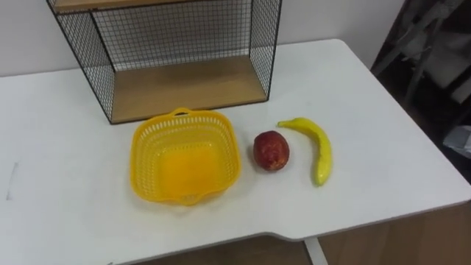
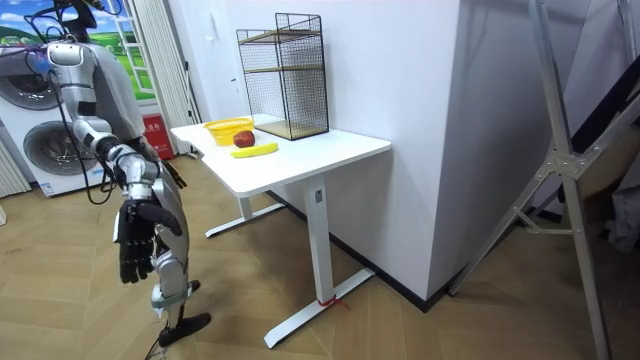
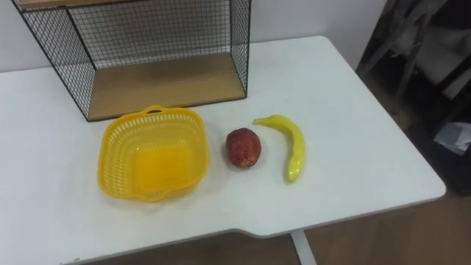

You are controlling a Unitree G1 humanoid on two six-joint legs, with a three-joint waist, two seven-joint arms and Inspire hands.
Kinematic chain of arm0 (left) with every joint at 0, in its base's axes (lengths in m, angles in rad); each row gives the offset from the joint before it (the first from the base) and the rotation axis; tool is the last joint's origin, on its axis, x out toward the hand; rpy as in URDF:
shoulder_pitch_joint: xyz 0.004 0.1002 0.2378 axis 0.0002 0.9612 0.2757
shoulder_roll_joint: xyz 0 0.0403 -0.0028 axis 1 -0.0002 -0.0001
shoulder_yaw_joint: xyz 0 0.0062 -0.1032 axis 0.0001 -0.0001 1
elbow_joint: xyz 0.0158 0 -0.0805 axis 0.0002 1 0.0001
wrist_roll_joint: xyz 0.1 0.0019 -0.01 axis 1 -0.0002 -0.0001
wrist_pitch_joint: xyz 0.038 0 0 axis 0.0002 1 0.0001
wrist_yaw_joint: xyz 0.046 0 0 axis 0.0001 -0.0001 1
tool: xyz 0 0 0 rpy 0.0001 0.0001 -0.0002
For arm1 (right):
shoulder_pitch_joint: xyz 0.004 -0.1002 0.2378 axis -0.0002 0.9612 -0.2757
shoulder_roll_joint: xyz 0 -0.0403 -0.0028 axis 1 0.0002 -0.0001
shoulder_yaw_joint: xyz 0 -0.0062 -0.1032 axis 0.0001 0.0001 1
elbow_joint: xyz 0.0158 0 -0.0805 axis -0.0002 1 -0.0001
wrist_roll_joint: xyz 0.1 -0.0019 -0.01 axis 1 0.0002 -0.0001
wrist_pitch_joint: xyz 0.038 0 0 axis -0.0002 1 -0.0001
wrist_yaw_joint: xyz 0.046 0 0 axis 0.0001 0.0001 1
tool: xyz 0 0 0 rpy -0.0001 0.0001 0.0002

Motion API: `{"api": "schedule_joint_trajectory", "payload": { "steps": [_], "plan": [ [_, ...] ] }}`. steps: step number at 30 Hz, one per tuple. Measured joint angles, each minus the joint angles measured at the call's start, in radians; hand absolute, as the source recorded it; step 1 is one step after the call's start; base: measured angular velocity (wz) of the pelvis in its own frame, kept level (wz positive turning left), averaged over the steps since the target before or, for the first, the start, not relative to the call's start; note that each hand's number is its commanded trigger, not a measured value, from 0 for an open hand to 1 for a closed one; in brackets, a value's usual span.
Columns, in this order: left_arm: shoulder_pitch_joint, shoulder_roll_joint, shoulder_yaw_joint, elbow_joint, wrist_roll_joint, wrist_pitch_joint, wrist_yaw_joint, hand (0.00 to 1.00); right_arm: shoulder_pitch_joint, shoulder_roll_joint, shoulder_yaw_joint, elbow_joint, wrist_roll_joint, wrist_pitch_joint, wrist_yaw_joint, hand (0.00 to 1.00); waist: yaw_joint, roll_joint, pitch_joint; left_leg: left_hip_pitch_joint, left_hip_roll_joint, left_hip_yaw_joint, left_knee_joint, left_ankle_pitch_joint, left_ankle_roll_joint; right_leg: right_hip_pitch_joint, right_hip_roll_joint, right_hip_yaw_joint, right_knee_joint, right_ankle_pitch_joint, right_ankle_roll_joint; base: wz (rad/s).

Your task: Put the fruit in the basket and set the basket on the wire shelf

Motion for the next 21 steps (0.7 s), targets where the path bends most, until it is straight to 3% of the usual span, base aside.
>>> {"api": "schedule_joint_trajectory", "payload": {
  "steps": [3,7,13,18,21],
  "plan": [
    [0.007,0.000,-0.001,-0.008,0.003,-0.014,0.000,0.00,-0.017,-0.039,-0.003,-0.066,-0.087,-0.037,-0.074,0.00,0.004,-0.004,0.0004,-0.008,0.000,-0.002,0.001,0.001,0.001,-0.006,0.000,0.000,-0.002,0.002,0.001,0.00],
    [0.004,0.000,-0.002,-0.008,0.008,-0.016,-0.003,0.00,-0.023,-0.043,-0.004,-0.213,-0.312,-0.054,-0.116,0.00,0.007,-0.002,0.0014,-0.013,0.000,-0.004,0.001,0.001,0.001,-0.007,0.000,-0.002,-0.009,0.004,0.001,0.00],
    [-0.029,0.004,-0.045,0.018,0.007,-0.048,-0.004,0.00,-0.030,-0.057,0.117,-0.438,-0.688,-0.065,-0.139,0.00,0.038,0.006,0.0000,-0.031,0.000,-0.001,0.000,0.001,0.001,-0.034,0.001,0.002,-0.003,0.007,0.000,-0.04],
    [-0.050,0.010,-0.072,0.063,0.000,-0.057,-0.003,0.00,-0.028,-0.057,0.257,-0.512,-0.885,-0.063,-0.070,0.00,0.069,0.007,0.0003,-0.028,0.001,0.002,-0.003,0.001,0.001,-0.033,0.001,-0.001,-0.003,0.008,-0.001,-0.02],
    [-0.052,0.009,-0.096,0.074,0.000,-0.057,-0.005,0.00,-0.028,-0.057,0.341,-0.536,-0.948,-0.061,0.052,0.00,0.090,0.007,0.0003,-0.024,0.001,0.002,-0.011,0.002,0.000,-0.032,0.001,-0.001,-0.005,0.008,-0.001,0.00]
  ]
}}
